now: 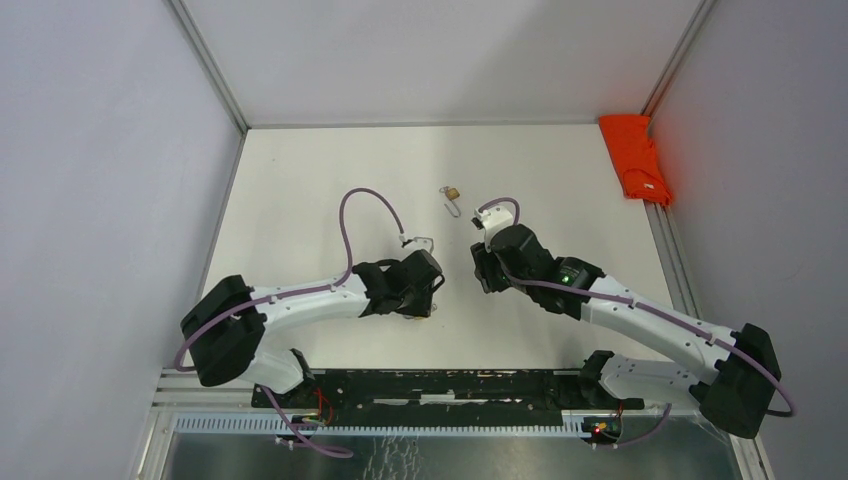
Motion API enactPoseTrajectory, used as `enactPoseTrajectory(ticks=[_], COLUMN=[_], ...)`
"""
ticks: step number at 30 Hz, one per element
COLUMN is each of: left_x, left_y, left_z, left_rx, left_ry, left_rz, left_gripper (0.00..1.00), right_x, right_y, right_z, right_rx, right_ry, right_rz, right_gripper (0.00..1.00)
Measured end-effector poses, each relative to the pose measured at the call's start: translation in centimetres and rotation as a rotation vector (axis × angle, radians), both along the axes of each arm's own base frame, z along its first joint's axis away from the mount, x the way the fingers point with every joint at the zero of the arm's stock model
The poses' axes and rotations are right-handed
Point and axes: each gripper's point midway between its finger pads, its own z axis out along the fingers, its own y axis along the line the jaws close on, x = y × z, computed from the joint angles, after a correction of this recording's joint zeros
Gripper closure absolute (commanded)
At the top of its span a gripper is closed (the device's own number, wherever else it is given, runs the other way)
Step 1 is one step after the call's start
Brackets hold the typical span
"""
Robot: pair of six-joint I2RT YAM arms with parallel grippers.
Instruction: Unlock with the key
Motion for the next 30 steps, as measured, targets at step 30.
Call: enactPoseTrajectory(ticks=[30], left_x=[-0.6], left_y=[0.5], left_z=[1.6], left_rx=[0.158], left_ry=[-0.157], left_rz=[-0.462], left_gripper=[0.45], right_x=[-1.0], right_y=[-0.1], right_z=[0.4], right_rx=[0.036], right_ry=[-0.008], right_rz=[0.045], right_gripper=[0.4])
